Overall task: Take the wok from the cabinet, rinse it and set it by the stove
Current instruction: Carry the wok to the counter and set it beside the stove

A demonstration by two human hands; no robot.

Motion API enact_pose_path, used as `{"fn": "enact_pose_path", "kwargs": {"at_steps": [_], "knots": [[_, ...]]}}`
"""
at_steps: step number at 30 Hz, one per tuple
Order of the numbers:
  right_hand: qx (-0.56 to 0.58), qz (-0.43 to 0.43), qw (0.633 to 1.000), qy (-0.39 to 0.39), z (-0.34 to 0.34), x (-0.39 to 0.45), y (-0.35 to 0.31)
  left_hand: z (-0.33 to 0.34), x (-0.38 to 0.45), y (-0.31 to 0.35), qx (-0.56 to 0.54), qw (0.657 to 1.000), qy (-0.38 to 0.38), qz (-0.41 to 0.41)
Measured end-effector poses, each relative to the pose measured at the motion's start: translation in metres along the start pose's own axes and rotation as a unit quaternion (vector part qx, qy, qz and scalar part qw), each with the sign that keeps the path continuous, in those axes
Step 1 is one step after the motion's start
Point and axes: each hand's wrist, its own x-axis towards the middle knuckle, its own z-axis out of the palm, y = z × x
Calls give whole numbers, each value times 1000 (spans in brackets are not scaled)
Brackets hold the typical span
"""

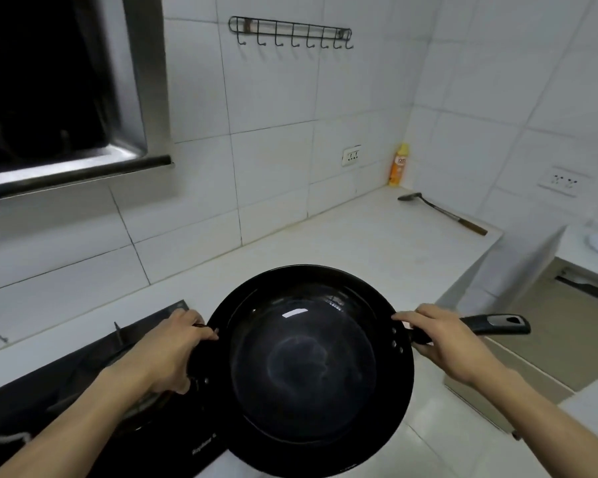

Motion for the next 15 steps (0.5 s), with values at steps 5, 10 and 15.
{"fn": "enact_pose_path", "kwargs": {"at_steps": [5, 10, 15], "knots": [[23, -47, 999, -13, 30, 62, 77, 1, 53, 24, 1, 999, -10, -53], [38, -99, 993, -47, 45, 125, 145, 3, 93, 55, -23, 994, -15, -108], [68, -147, 985, -66, 56, 175, 171, 3, 108, 71, -28, 987, -28, -156]]}}
